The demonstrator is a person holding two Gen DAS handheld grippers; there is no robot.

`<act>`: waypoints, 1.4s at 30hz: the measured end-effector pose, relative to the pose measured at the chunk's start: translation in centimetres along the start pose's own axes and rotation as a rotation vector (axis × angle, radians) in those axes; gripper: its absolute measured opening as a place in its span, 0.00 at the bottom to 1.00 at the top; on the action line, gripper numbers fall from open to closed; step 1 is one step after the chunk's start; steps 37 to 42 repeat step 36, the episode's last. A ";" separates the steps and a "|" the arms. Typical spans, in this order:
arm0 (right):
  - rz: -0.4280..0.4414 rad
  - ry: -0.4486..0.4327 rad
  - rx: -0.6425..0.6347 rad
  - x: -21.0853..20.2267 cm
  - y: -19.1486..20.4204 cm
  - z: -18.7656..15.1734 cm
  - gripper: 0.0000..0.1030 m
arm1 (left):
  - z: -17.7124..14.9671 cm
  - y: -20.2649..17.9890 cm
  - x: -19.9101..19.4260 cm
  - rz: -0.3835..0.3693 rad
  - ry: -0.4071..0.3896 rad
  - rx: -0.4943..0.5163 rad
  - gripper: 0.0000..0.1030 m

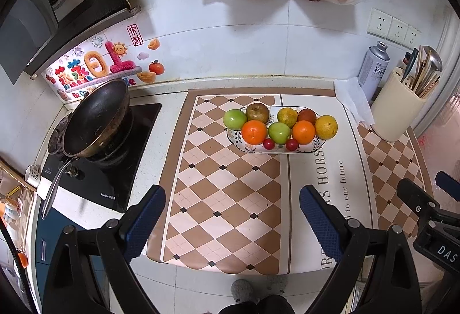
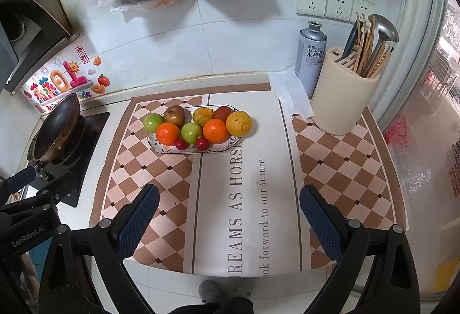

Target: Organize fruits

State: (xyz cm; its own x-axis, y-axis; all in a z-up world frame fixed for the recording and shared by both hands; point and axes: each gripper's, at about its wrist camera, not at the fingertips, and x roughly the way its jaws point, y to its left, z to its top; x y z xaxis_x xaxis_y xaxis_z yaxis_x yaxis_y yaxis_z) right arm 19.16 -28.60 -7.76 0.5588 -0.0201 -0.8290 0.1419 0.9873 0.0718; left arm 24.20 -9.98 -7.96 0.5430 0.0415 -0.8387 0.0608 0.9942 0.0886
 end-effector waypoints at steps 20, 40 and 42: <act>-0.004 -0.012 -0.004 -0.7 -0.3 0.1 0.97 | -0.2 -0.3 -0.8 -0.012 -0.008 0.001 0.93; -0.003 -0.015 -0.012 -1.0 0.0 0.2 0.97 | -0.2 -0.5 -0.9 -0.007 -0.015 0.011 0.93; -0.003 -0.015 -0.012 -1.0 0.0 0.2 0.97 | -0.2 -0.5 -0.9 -0.007 -0.015 0.011 0.93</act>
